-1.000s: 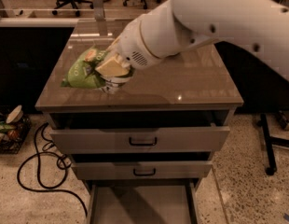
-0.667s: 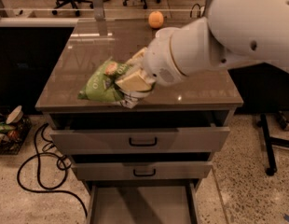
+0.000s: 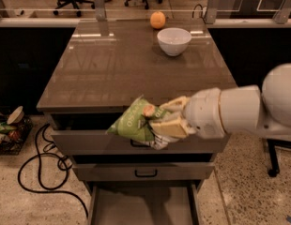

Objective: Place green jalapeno chip bag into bottom drawer

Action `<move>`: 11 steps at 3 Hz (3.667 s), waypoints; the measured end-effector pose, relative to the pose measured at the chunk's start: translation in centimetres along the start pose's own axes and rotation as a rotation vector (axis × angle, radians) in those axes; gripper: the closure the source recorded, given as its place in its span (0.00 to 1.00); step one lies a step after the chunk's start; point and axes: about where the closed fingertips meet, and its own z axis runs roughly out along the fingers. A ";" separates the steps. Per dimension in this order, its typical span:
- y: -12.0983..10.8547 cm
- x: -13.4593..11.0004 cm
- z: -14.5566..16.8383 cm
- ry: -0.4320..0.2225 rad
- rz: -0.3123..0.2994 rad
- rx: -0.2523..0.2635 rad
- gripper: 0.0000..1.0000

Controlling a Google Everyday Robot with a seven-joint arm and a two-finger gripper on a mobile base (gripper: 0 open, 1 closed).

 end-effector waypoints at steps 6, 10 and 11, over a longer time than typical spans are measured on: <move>7.4 32.9 3.0 0.149 0.247 -0.083 1.00; 5.6 47.9 15.3 0.116 0.254 -0.185 1.00; 6.9 52.5 20.0 0.102 0.317 -0.233 1.00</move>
Offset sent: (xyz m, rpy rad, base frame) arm -0.0203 -0.0129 -0.0323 0.0603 0.0139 -0.0211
